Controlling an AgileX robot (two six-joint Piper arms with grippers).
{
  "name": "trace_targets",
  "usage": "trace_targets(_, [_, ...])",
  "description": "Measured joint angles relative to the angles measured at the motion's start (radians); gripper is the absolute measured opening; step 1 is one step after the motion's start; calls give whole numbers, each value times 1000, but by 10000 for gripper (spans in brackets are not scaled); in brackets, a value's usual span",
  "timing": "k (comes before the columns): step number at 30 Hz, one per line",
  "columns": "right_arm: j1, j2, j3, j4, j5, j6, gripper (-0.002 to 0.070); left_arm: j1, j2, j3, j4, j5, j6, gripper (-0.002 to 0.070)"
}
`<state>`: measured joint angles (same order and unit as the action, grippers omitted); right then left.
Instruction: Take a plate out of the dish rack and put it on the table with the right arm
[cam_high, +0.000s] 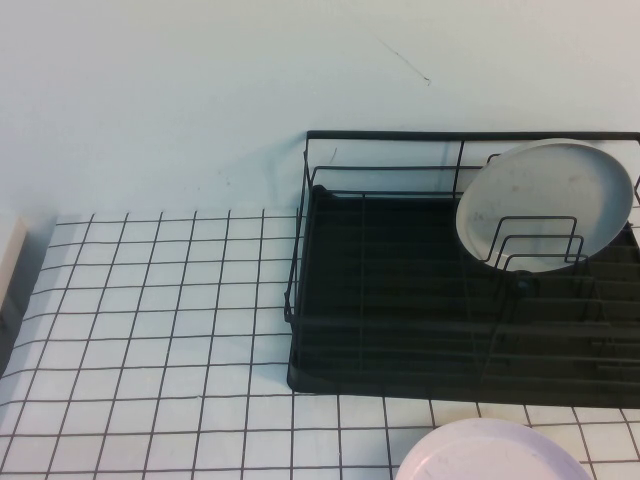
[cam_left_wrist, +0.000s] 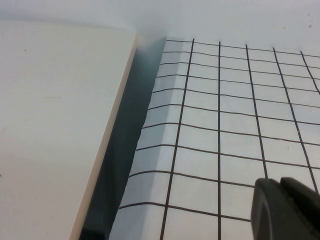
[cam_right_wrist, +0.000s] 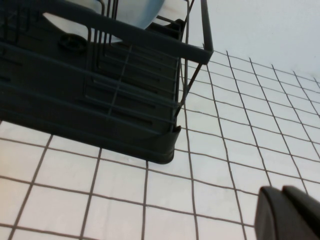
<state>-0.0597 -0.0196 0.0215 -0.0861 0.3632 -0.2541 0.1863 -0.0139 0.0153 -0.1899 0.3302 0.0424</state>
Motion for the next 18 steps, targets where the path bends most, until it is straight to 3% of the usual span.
trace_targets(13, [0,0,0,25,0,21,-2,0,0,0,0,0,0,-3])
trace_targets(16, [0,0,0,137,0,25,-2,0,0,0,-1,0,0,-3])
trace_targets(18, [0,0,0,313,0,33,-2,0,0,0,-1,0,0,-3])
